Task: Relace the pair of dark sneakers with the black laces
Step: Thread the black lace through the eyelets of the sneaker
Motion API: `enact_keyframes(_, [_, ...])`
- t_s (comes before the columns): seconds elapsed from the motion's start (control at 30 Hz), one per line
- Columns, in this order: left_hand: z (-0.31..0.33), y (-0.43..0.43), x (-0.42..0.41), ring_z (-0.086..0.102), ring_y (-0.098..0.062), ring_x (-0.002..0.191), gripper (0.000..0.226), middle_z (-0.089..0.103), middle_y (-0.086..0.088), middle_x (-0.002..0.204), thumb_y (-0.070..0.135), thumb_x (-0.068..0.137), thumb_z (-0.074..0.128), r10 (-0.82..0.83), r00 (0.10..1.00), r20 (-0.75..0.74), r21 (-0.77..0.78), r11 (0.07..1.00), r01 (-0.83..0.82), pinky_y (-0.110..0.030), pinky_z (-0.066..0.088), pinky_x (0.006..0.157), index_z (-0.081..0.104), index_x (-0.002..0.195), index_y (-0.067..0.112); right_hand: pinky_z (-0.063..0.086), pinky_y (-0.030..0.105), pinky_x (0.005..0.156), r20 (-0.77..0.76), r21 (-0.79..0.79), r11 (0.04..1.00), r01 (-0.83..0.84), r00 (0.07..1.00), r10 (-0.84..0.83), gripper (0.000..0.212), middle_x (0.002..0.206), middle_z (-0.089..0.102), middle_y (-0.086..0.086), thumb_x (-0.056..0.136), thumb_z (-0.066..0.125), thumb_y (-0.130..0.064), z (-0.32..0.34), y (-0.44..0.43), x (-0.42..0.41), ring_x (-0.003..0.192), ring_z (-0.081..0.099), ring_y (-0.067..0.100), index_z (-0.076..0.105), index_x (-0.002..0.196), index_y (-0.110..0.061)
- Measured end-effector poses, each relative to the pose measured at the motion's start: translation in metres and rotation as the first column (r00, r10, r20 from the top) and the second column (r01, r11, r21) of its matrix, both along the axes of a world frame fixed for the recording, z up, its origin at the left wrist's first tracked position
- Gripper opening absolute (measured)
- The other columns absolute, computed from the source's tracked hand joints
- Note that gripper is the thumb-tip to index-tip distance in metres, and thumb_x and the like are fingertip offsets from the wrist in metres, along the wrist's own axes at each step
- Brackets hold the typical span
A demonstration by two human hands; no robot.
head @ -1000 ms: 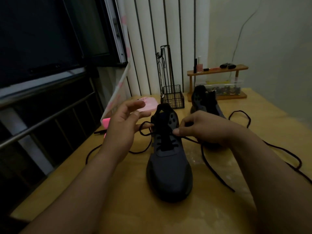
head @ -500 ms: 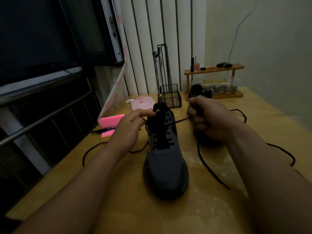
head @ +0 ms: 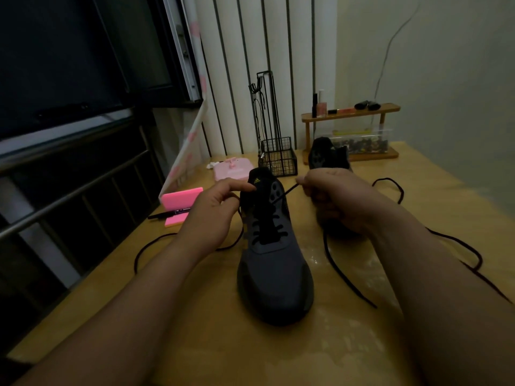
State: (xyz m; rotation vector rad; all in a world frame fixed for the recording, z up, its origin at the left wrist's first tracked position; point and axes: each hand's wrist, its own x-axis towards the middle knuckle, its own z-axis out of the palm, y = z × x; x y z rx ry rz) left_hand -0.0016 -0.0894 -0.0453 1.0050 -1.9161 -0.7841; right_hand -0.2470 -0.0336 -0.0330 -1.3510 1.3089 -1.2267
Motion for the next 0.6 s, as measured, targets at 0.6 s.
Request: enact_keyframes(0.6, [0.019,0.036,-0.011,0.066,0.001,0.078,0.016,0.069,0.014,0.080,0.022,0.102,0.064,-0.102,0.992,0.078,-0.113,0.987,0.111,-0.011,0.047,0.064,0.068,0.086,0.021,0.036,0.029,0.055,0.157,-0.125,0.987,0.104,0.984,-0.083,0.039,0.077,0.060,0.001,0.111,0.042,-0.036,0.010,-0.001,0.020,0.059,0.046,0.013,0.066,0.111,-0.006])
